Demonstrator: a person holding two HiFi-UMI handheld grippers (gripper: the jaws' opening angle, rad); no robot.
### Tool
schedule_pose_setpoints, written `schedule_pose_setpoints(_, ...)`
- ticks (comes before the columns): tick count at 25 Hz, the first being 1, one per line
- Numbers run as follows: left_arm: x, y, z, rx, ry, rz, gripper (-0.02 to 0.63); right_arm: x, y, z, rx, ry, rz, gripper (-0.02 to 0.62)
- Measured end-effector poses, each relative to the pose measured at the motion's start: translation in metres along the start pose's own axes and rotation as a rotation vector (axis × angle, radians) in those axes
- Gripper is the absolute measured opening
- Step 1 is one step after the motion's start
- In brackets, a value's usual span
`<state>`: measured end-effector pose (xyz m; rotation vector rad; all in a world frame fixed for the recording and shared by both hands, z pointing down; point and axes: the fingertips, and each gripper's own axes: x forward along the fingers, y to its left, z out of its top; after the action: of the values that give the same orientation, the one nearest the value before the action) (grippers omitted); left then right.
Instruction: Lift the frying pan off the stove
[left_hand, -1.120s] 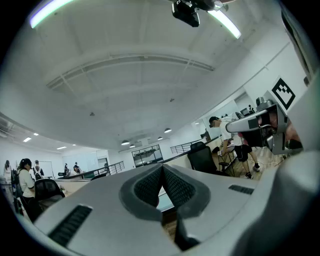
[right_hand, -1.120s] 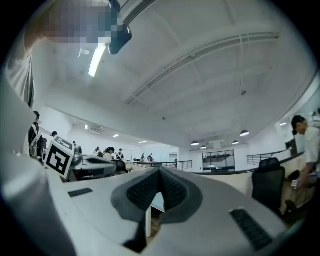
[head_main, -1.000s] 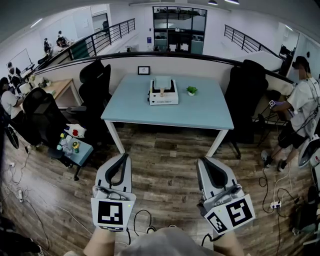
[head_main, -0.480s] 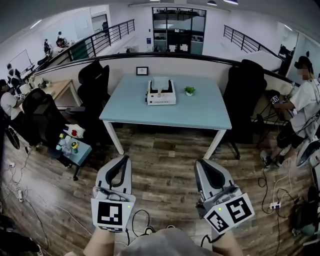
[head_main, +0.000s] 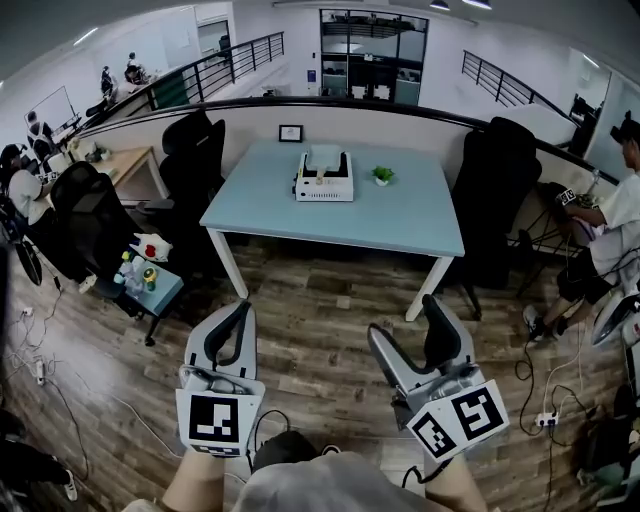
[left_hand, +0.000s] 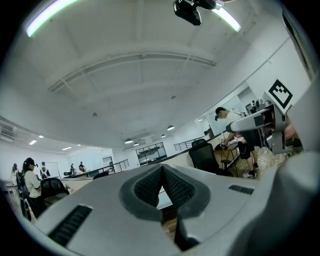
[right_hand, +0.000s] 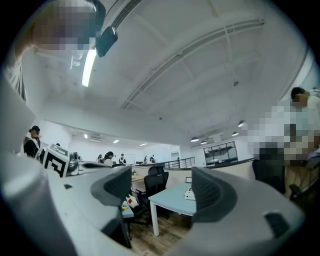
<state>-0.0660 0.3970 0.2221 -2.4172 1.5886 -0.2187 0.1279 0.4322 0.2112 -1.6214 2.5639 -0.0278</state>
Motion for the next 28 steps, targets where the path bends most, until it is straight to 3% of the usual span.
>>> schedule_pose_setpoints(5, 0.001, -0.002, 0.002, 0.007, 0.003, 0.027, 0.002, 0.003, -0.008, -0.006, -0.009, 0.015, 0.005, 0.416)
schedule_pose_setpoints(15, 0.039, 0.013, -0.012, -0.001, -0.013, 0.053, 0.002, 0.038, -0.030, -0.014, 0.029, 0.011, 0.019, 0.423)
schedule_pose_setpoints(28, 0.141, 0.082, -0.052, 0.016, 0.002, 0.028, 0.002, 0.164, -0.055, -0.045, 0.032, 0.081, -0.001, 0.420)
